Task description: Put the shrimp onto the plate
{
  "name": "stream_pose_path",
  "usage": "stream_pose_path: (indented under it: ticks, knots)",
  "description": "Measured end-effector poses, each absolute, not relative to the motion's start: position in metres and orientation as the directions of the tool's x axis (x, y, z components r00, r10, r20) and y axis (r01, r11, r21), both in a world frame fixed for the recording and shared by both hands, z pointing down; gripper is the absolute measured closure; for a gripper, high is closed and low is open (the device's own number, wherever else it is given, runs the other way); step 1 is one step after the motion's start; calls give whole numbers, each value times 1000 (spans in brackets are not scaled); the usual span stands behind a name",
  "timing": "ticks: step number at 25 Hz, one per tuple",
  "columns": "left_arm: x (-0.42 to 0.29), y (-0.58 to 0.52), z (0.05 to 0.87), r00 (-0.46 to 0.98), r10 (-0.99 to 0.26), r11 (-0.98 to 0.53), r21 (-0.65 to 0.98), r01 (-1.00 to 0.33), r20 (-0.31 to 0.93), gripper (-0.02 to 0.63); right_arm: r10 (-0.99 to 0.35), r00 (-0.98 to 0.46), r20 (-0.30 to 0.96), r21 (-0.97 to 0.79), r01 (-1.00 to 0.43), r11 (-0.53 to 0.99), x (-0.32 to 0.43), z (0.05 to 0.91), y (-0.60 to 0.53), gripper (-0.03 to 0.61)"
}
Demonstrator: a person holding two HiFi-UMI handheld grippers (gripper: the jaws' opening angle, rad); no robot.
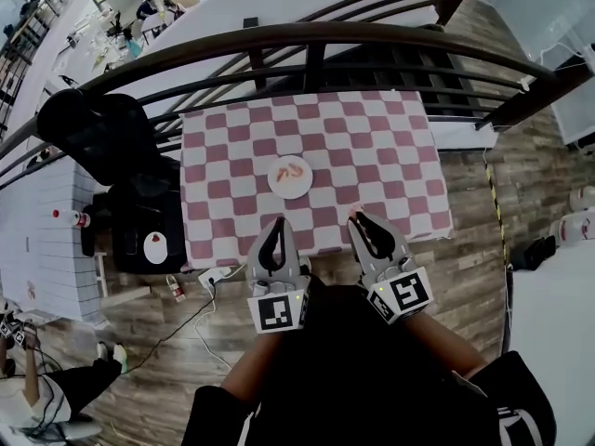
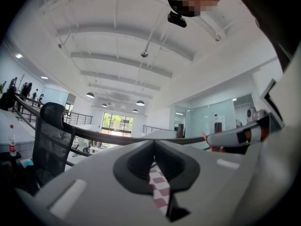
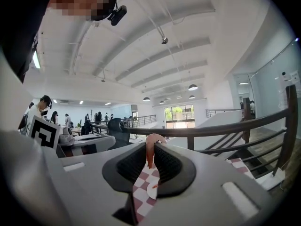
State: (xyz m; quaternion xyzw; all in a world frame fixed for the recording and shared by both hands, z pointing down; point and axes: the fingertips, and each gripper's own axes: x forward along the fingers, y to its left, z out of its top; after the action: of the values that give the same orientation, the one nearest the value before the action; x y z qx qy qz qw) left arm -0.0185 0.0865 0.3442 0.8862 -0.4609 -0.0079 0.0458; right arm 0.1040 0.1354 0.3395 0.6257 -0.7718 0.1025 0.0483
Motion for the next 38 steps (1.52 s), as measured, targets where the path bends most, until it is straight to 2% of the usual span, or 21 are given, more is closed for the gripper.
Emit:
stream_pose_path:
  ticks: [11, 20, 24, 30, 38]
  knots:
    - [-15, 31, 361, 605, -793, -597, 110, -795, 71, 604, -951, -188, 246, -120, -979, 162, 103, 354, 83, 525]
    - [-30, 16, 351, 554, -832, -549, 96, -831, 36, 604, -925, -297, 237, -148, -952, 268, 74, 356, 61, 525]
    - [-40, 11, 361, 496, -863, -490, 80, -868, 93, 604, -905, -359, 229, -149, -931, 332, 66, 358, 52, 524]
    - [-48, 2, 362, 433, -896, -428, 72, -901, 95, 604, -818, -486, 309, -144, -874, 464, 50, 385, 38, 523]
    - [-56, -9, 372, 383, -917, -378, 70, -923, 108, 604, -741, -548, 388, -114, -826, 551, 33, 423, 19, 523]
